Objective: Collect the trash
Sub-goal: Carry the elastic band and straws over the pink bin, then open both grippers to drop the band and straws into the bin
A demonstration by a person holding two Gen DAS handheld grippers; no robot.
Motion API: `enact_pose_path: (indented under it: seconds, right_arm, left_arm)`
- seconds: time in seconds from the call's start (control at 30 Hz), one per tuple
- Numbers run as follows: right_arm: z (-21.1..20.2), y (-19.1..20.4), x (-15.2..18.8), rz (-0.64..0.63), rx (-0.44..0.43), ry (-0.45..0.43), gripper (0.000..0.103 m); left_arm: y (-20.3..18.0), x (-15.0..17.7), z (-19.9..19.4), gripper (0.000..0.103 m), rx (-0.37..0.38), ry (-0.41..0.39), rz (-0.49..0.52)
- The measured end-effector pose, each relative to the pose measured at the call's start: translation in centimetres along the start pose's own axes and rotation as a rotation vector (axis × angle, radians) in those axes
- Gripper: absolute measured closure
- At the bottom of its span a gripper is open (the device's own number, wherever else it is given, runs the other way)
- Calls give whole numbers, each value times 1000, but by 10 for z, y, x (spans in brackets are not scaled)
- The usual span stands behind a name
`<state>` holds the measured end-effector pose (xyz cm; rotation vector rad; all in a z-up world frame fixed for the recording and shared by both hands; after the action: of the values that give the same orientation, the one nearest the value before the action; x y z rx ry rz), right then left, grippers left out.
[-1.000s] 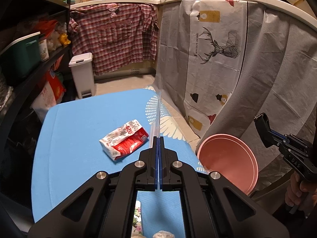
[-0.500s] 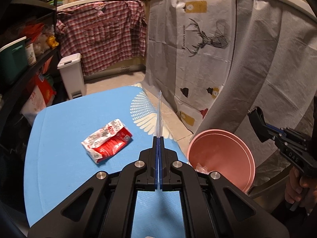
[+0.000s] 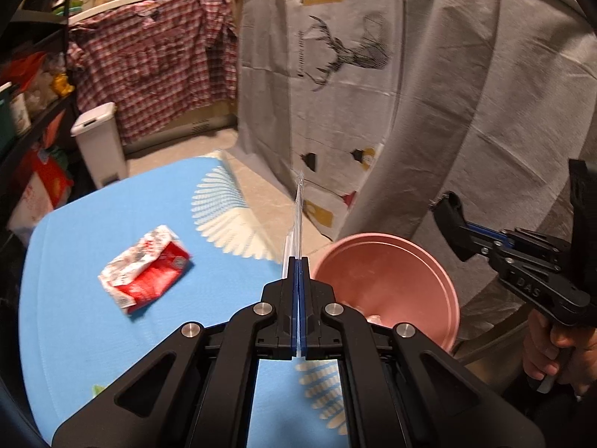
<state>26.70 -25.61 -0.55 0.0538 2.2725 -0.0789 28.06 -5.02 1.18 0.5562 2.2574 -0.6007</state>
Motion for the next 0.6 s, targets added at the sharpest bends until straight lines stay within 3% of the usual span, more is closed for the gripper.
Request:
enact_pose_path:
  seconds: [0.27,0.6]
  right_arm:
    - [11,-8,4,2,20,34,93]
    - [20,-16,6,8,34,58,92]
  left_arm:
    - [-33,6,28,103,69,55,57]
    - [-53,12,56,103,98,106,93]
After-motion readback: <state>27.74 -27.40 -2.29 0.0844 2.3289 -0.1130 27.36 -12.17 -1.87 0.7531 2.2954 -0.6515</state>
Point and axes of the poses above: each gripper's, at about its wrist camera, not at the fingertips, and z roughly the way its jaws point, y to its left, x to its underside, the point moved 3 cm from there along z, roughly the way its jaws point, and after that the axes turned 13 degrees about x, right-handed, at the moved point
